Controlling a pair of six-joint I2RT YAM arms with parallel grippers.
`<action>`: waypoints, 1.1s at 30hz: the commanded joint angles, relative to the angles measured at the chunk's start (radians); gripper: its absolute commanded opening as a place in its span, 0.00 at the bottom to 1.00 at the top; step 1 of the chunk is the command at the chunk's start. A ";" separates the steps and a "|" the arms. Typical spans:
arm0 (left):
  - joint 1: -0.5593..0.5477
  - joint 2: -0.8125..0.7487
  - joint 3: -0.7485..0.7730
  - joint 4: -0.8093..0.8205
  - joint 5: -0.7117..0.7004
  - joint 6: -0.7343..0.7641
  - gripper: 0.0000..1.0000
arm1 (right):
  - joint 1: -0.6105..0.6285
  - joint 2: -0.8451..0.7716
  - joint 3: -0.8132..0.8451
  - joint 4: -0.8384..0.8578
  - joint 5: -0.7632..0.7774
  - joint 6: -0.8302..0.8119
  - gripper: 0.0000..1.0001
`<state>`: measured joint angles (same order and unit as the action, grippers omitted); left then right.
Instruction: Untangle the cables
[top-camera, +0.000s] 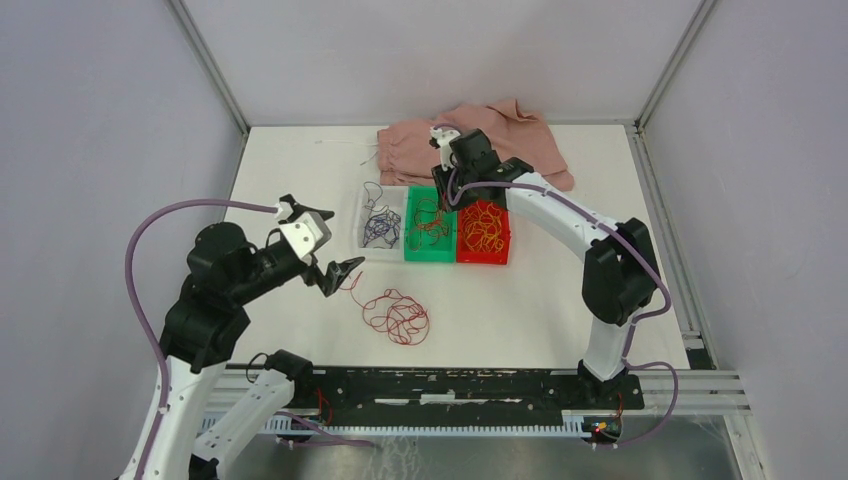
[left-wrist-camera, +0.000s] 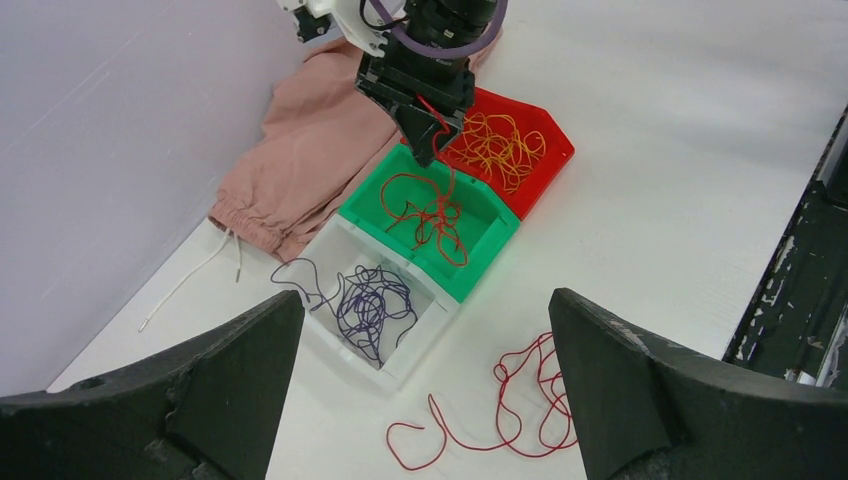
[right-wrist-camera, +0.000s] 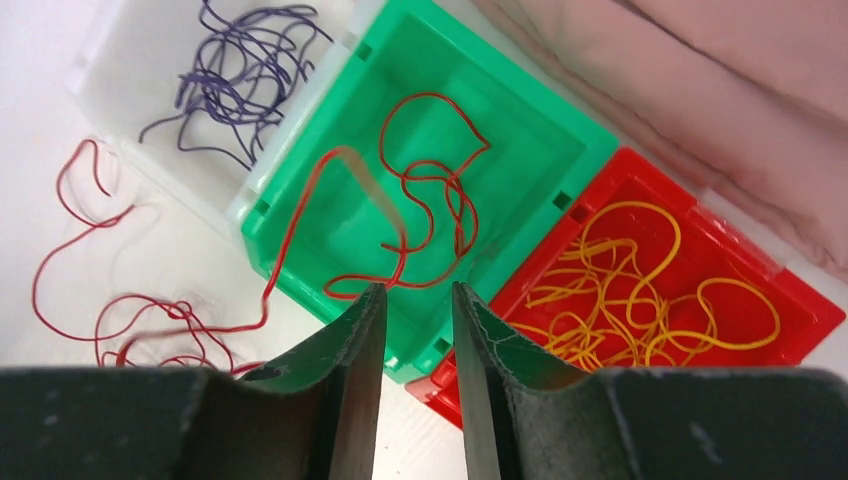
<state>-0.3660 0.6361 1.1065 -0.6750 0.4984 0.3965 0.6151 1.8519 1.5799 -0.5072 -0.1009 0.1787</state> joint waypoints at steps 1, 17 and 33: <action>0.004 0.009 0.039 0.026 -0.016 0.037 0.99 | 0.006 -0.016 0.044 -0.056 0.093 0.012 0.36; 0.004 0.003 0.036 0.016 -0.034 0.025 0.99 | 0.008 0.234 0.373 -0.188 0.074 -0.013 0.33; 0.004 0.040 0.009 -0.002 0.021 0.017 0.99 | 0.092 -0.261 -0.254 0.002 0.179 0.083 0.64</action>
<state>-0.3660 0.6579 1.1065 -0.6949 0.4812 0.4057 0.6617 1.7760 1.4620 -0.6193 0.0322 0.1967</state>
